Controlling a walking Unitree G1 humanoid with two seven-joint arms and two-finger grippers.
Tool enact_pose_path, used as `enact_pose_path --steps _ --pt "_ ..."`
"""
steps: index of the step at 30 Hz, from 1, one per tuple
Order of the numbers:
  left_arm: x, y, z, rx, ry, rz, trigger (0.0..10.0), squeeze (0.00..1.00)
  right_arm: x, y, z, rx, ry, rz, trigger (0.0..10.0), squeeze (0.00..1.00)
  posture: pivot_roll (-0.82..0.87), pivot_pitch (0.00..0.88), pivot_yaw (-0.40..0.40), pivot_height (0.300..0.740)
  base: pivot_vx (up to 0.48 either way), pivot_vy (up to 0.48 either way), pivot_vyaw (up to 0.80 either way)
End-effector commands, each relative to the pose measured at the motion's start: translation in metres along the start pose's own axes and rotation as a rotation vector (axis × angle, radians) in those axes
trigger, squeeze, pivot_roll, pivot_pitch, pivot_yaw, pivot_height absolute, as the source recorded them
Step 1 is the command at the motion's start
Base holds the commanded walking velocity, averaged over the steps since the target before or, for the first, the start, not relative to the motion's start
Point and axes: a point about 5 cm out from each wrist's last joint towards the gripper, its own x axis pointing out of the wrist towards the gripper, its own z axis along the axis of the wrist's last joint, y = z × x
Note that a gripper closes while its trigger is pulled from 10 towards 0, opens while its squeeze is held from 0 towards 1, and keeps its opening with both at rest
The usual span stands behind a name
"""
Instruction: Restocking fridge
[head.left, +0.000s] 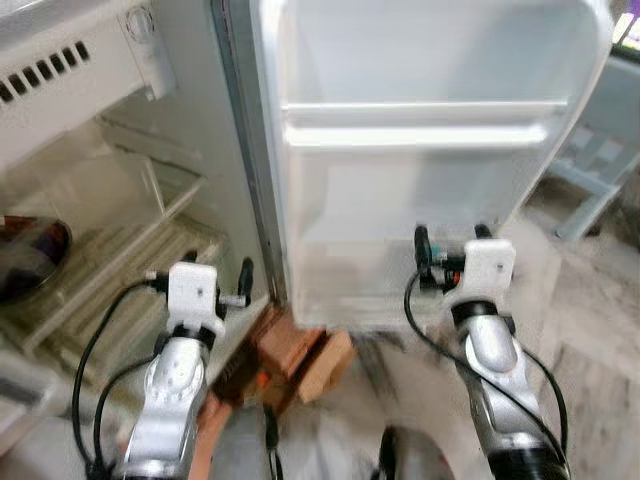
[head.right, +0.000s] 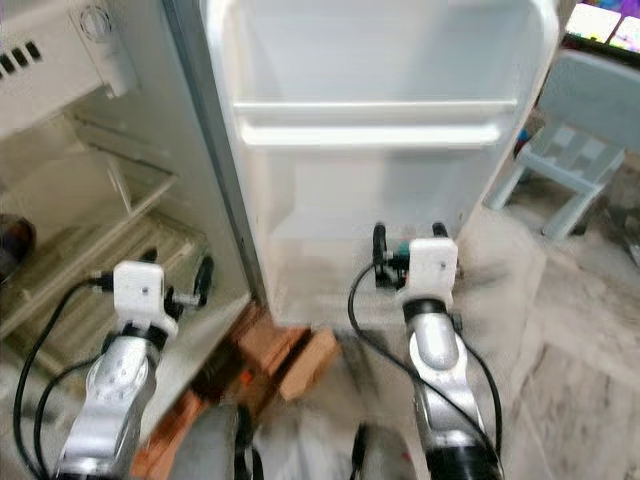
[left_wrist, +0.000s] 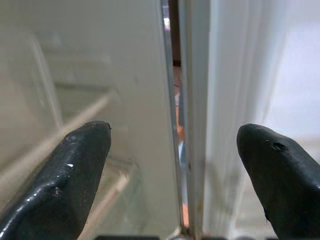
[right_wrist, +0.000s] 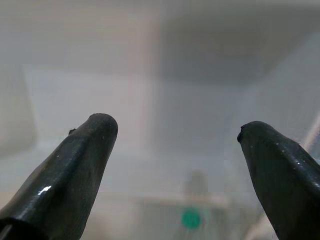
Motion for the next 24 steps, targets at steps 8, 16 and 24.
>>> enact_pose_path --steps 8,16,24 --pt "0.006 -0.002 -0.001 0.001 -0.007 0.014 10.0 0.00 0.008 -0.005 0.002 -0.003 -0.012 0.005 10.0 0.00 0.07 0.000 -0.007 0.740 0.000 0.000 0.00" --pt "0.005 -0.002 -0.004 0.024 0.006 0.014 10.0 0.00 -0.005 0.002 -0.023 0.041 0.146 0.038 10.0 0.00 0.07 0.000 -0.010 0.740 0.000 0.000 0.00" --pt "0.007 -0.004 -0.003 0.018 0.002 0.008 10.0 0.00 -0.020 -0.002 -0.032 0.024 0.190 0.061 10.0 0.00 0.06 0.000 -0.008 0.740 0.000 -0.407 0.00"
